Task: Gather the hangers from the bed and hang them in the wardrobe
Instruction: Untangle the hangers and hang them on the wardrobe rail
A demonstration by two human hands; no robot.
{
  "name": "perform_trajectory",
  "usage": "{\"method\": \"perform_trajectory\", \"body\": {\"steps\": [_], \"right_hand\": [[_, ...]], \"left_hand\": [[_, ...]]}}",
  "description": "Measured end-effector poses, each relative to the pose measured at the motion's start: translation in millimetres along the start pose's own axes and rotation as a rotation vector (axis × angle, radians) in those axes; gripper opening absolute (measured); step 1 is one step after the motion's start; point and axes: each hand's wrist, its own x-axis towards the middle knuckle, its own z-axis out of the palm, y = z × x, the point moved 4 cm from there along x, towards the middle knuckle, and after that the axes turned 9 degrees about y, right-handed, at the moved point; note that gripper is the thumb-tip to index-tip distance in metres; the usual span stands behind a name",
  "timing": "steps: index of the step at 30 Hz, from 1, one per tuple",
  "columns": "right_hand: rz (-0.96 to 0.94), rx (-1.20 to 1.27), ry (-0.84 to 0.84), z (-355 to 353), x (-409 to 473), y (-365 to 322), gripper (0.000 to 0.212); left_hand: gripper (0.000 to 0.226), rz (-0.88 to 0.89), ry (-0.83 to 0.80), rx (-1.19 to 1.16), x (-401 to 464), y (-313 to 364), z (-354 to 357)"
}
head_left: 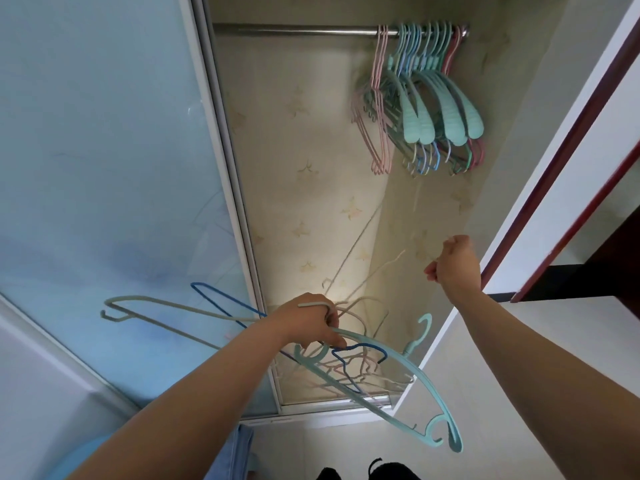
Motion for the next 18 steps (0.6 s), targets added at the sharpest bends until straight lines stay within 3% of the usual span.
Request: {"method": "perform_trajectory", "body": {"steps": [6,10,16,18], "right_hand": [[-0.47,-0.405,-0.136,42.2,-8.9,-62.3,0.007],[-0.642,-0.577,-0.209,71.0,-11.5,-106.2,0.024],[-0.745,-0.352,-0.429,84.2,-34.5,-141.7,0.026],[-0.796,-0.273,-0.54,85.1,-50.2,-152.6,0.019]], "left_hand": [[0.033,-0.094,-0.002,-0.125,13.5,-4.7,-22.0],[0.028,-0.12,-0.027,-0.155,22.1,-7.5,-38.7],[0.031,-0.081,0.033,-0.229,26.4,-19.8,-58.9],[0.043,-0.036,0.038,-0.204,27.3,-18.3,-62.3]]}}
